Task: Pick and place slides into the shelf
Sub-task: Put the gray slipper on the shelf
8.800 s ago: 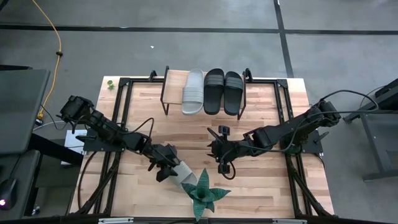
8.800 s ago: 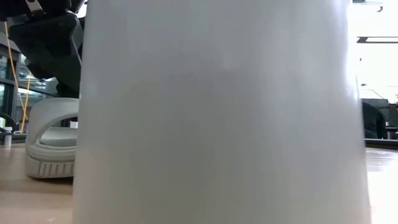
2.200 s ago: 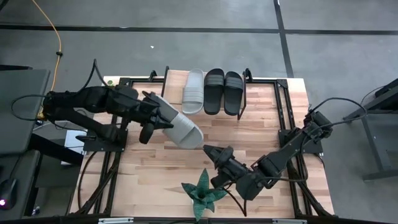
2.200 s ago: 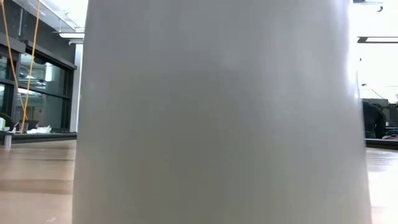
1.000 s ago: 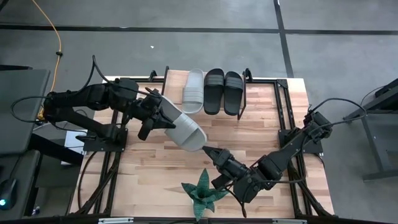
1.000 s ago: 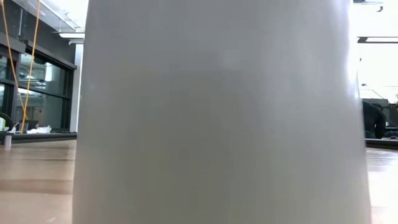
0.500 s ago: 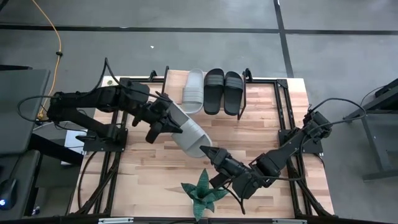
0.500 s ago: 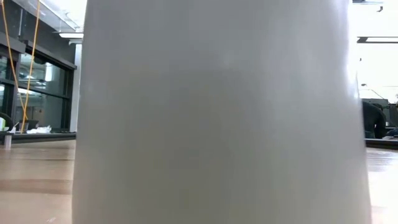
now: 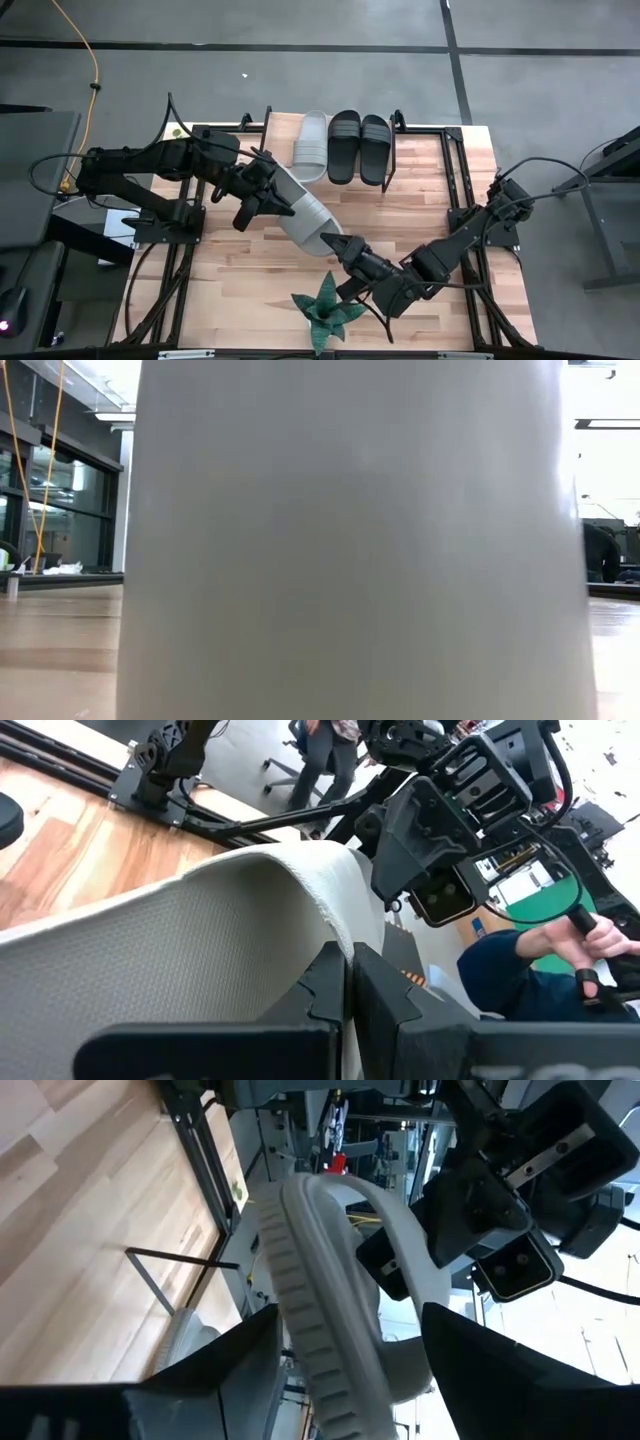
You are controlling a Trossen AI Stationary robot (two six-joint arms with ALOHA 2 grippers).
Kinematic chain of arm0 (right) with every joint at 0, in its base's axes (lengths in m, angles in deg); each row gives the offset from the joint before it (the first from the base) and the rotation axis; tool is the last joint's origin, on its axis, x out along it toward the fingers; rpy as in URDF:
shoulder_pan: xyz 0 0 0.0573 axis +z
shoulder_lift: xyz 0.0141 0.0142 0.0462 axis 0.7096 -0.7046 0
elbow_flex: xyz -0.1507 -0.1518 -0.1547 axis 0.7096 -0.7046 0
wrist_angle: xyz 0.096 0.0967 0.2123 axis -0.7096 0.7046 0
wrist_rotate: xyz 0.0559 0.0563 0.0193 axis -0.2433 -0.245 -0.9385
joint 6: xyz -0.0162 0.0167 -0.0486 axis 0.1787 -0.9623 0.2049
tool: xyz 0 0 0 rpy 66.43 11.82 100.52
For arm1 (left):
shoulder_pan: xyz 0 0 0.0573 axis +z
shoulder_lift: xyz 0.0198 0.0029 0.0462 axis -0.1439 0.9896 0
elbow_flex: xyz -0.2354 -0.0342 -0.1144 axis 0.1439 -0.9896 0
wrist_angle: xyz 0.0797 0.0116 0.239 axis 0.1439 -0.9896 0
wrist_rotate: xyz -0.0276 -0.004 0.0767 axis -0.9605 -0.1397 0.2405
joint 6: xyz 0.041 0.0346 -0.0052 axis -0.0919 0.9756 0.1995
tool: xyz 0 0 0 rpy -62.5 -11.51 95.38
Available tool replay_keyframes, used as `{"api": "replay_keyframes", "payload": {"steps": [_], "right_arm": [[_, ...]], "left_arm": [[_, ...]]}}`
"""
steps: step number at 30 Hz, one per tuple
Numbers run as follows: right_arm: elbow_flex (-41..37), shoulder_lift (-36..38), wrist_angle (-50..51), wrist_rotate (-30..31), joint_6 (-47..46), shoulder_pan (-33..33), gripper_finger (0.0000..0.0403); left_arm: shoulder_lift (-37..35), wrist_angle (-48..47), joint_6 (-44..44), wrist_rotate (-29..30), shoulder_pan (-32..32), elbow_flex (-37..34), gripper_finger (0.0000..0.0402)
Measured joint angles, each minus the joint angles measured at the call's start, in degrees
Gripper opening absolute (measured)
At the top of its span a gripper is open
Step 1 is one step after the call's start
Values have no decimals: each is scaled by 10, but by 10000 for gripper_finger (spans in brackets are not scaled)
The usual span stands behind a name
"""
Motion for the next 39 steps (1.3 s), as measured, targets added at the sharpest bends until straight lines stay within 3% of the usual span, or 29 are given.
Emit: {"api": "replay_keyframes", "payload": {"steps": [6,15,20,23,39], "right_arm": [[0,0,1,-3,-25,-1,179],[0,0,3,-45,-42,1,17],[0,0,2,-57,-60,-1,26],[0,0,12,-53,-71,-2,10],[0,-1,20,-54,-88,-2,5]], "left_arm": [[0,2,0,0,0,0,0],[0,5,1,-1,0,0,0],[0,5,3,-2,0,0,7],[0,4,7,0,0,0,17],[0,-4,106,-15,0,0,30]]}}
